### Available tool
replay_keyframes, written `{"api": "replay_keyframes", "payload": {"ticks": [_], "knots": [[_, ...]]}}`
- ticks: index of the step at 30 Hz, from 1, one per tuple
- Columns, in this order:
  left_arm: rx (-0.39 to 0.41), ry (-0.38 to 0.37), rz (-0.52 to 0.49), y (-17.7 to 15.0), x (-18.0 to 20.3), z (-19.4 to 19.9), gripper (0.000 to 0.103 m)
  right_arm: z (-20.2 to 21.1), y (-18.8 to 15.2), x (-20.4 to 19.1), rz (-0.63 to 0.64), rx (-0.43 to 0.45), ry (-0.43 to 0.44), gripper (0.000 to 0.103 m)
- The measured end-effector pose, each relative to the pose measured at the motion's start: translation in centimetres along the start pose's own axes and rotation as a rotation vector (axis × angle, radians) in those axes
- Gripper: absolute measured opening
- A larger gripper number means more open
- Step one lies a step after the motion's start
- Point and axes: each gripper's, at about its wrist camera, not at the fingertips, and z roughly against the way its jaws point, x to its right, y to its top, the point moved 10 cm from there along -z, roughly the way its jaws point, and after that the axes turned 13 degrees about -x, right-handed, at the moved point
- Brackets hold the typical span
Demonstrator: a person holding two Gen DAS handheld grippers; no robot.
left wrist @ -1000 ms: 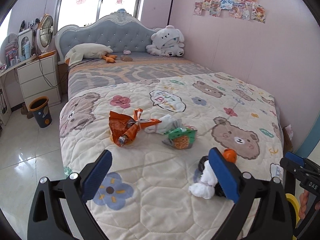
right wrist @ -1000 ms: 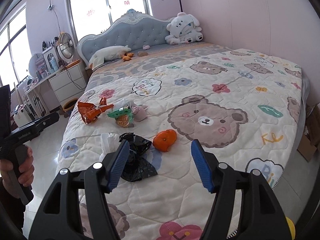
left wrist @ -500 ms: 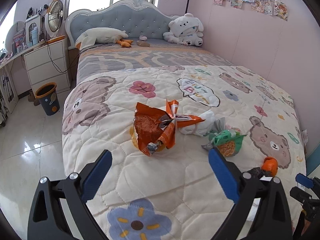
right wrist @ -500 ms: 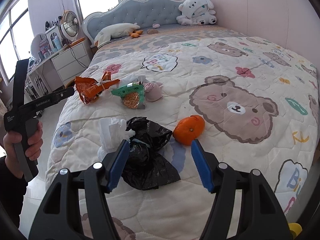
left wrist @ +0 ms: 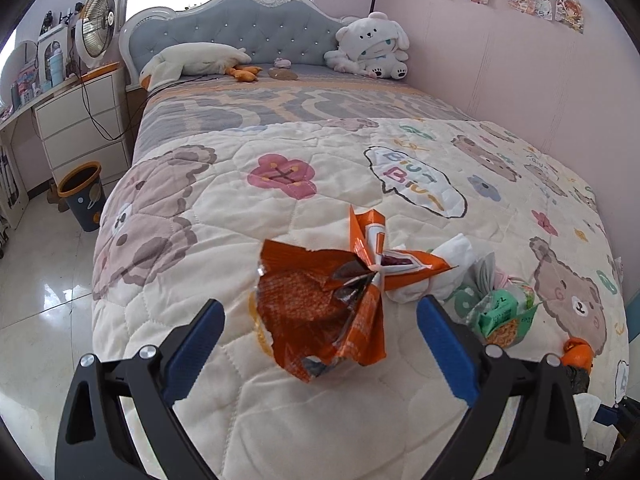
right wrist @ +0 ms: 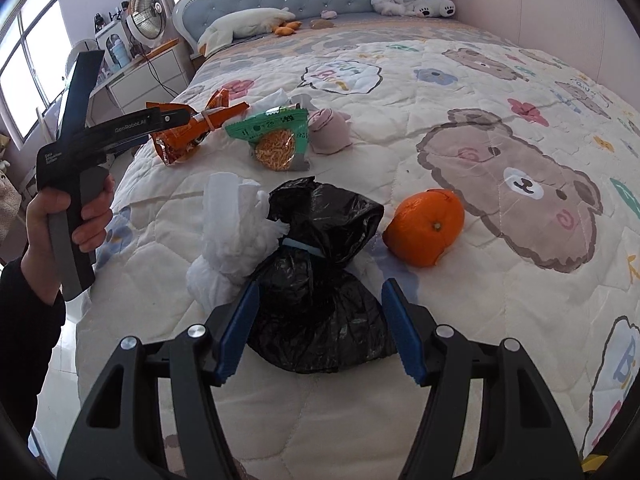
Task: Collect trash
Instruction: 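Reach the left tool to the orange snack wrapper while the right tool reaches the black bag, then grasp the orange wrapper with the left tool while the right tool grasps the black bag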
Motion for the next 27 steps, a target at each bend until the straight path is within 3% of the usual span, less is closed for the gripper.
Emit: {"api": "replay_keyframes", "payload": {"ticks": [4,6,8,11,18,27], "knots": [[-0.022,-0.032,-0.017,-0.4,0.9,-1.5,0.078,-1.1,0.3,-0.4,0.011,-0.018,0.007,0.048],[-0.041,-0.055,-0.023,-0.7,1.3,-2.2,0.058,-1.5,0.4,-0.5,0.018,-0.022,0.010,0.042],[-0.055,-0.071,-0.017,-1.0,1.2,-2.7,0.048,-1.8,0.5,-0.9,0.029,-0.024,0.012,0.034],[-0.053,-0.093,0.001,-1.1,1.0,-2.7,0.040,-2.0,0.6,-1.0,0.030,-0.020,0.020,0.025],[-0.034,-0.102,0.004,-0.9,1.1,-2.1,0.031,-1.7,0.8,-1.2,0.045,-0.007,0.015,0.017],[-0.001,-0.115,0.025,-1.2,1.3,0.6,0.030,0.8,0.2,-1.3,0.041,0.035,0.018,0.016]]}}
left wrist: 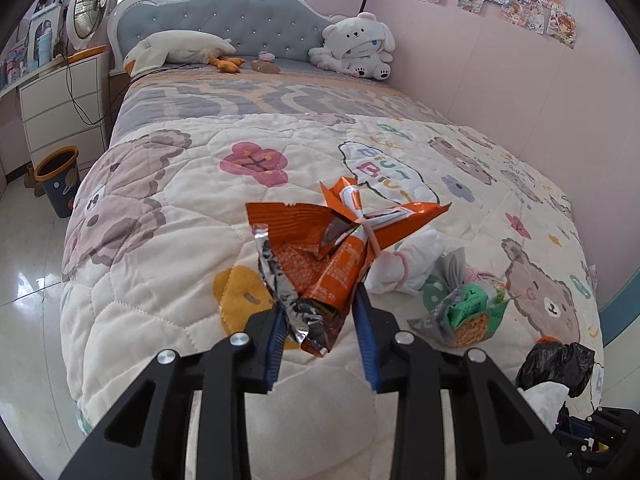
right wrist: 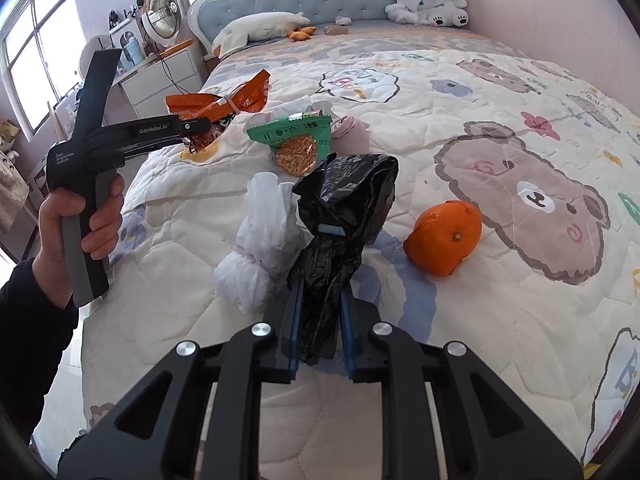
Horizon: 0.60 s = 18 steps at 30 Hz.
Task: Collect trash
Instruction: 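Grasp the orange wrapper with the left tool while the right tool grasps the black bag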
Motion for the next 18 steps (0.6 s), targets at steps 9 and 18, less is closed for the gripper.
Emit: {"api": "replay_keyframes", "payload": {"ticks": [9,18], "knots": [[0.033,-0.011,-0.001,-1.5,1.2,4.4,0.030,3.8,-1.1,-0.2,-0.016,0.058,0.013,0.016],[0.064,0.001,-0.026,-3.8,2.6,9.2,0.030,8.6,-3.0,0.4,-0.050,0.123,0.025,0.016]]}}
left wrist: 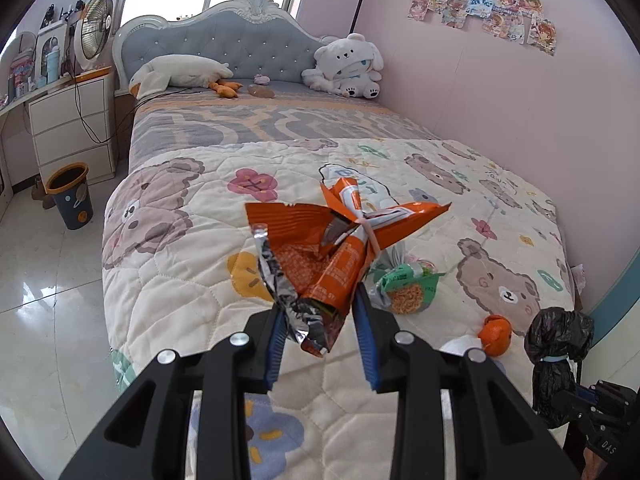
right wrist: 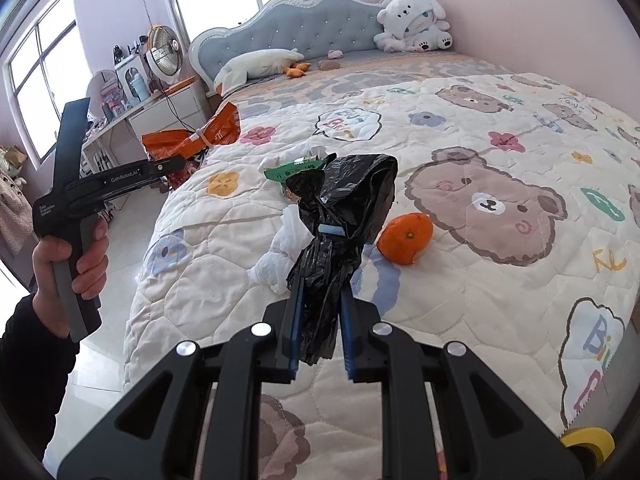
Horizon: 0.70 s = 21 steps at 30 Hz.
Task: Collect trash
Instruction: 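Grasp the orange wrapper with the left tool while the right tool grasps the black bag, then carry the orange wrapper and black bag with both tools over the bin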
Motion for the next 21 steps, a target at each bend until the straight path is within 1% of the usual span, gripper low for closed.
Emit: {"api": "replay_keyframes", "payload": {"ticks": [12,21], "knots": [[0.005,-0.038,-0.044,-3.6,4.2,4.2,0.030,5.9,-2.1,0.9,-0.029,0.067,-0.019,0.016],[0.014,-0.078,-0.077,-5.9,7.2,6.7,0.030,9.2,-3.4,1.7,-0.048,0.110,-0.034,0.016]]}}
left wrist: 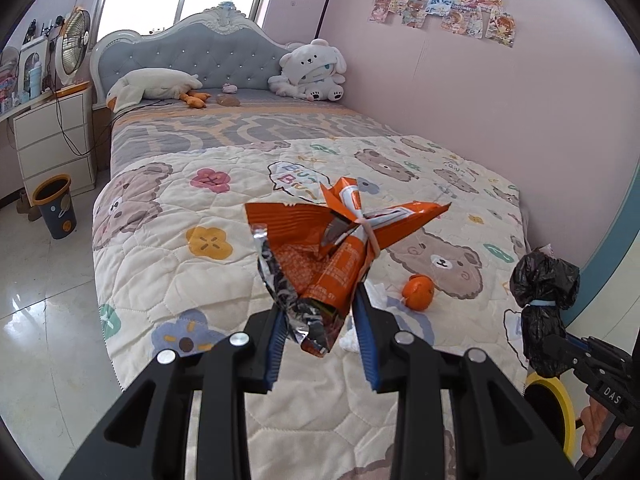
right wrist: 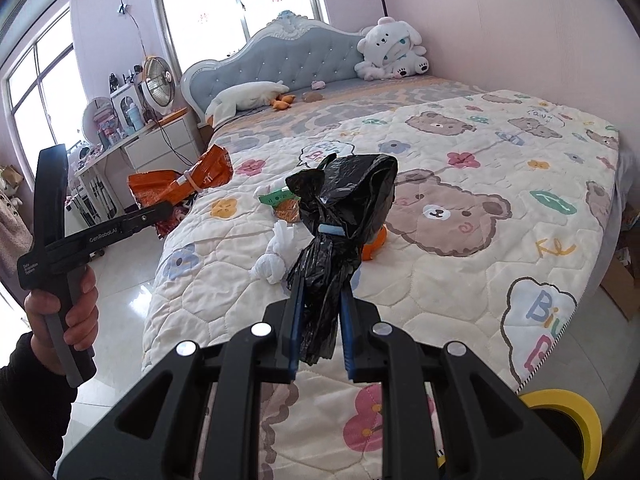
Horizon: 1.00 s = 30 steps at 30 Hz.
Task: Collect trash
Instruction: 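Carry the orange wrapper and black bag with both tools over the bin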
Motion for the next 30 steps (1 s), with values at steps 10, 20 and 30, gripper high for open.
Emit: {"api": "replay_keyframes", "payload": {"ticks": [10,20,30], "knots": [[0.018,-0.028,-0.061,-1.4,4.2,1.5,0.030,3.1,-1.0,1.5,-0.028,0.038,-0.018,0.016],[0.017,-0.062,-0.125,-2.6,8.6,2.2,0.030,6.3,-2.4,4.0,-0.072,0.075,-0.049,0.016],[0.022,-0.099,-0.192,-4.0,13.5,2.9,0.030,10.0,-4.5,6.9,-0.118,0.115,-0.091,0.016]]}}
